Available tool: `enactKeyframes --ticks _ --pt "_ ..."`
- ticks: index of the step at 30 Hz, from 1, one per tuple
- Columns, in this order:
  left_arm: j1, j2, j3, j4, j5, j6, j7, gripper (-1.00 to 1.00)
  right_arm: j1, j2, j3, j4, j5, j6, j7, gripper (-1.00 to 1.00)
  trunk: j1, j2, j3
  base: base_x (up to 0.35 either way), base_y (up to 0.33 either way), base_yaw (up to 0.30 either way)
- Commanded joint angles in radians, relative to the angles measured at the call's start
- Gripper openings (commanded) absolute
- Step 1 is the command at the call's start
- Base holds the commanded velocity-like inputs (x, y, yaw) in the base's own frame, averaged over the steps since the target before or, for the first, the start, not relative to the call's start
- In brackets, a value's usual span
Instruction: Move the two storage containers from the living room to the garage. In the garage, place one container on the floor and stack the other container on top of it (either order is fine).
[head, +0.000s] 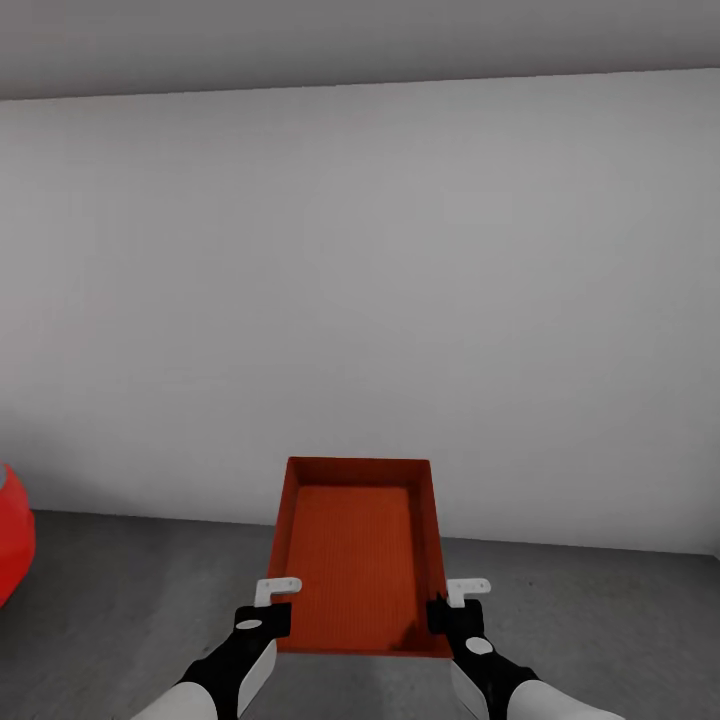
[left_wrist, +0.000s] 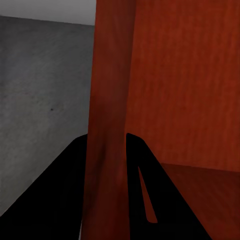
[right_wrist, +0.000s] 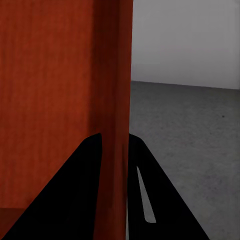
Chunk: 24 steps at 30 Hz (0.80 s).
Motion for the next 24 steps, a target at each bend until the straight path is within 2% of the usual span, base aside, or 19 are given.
enactKeyframes --ticks 1,7,18,24 --pt "0.0 -0.001 0.019 -0.006 -0.02 0.007 0.011 -1.0 0.0 0.002 -0.028 0.003 -0.009 -0.002 -0.01 -1.0 0.0 -0.001 0.0 0.0 0.0 0.0" --pt "0.0 -0.001 0.021 -0.005 -0.02 0.011 0.011 -1.0 0.0 0.002 -0.028 0.003 -0.009 -0.002 -0.01 -1.0 0.0 -0.001 0.0 0.08 0.0 0.0" --pt "0.0 -0.001 0.021 -0.005 -0.02 0.008 0.011 -1.0 0.0 0.002 -0.028 0.003 -0.009 -0.002 -0.009 -1.0 0.0 -0.001 0.0 0.301 0.0 -0.002" --pt "0.0 -0.001 0.02 -0.005 -0.02 0.007 0.011 -1.0 0.0 0.002 -0.028 0.003 -0.01 -0.002 -0.008 -1.0 0.0 -0.001 0.0 0.144 0.0 -0.165"
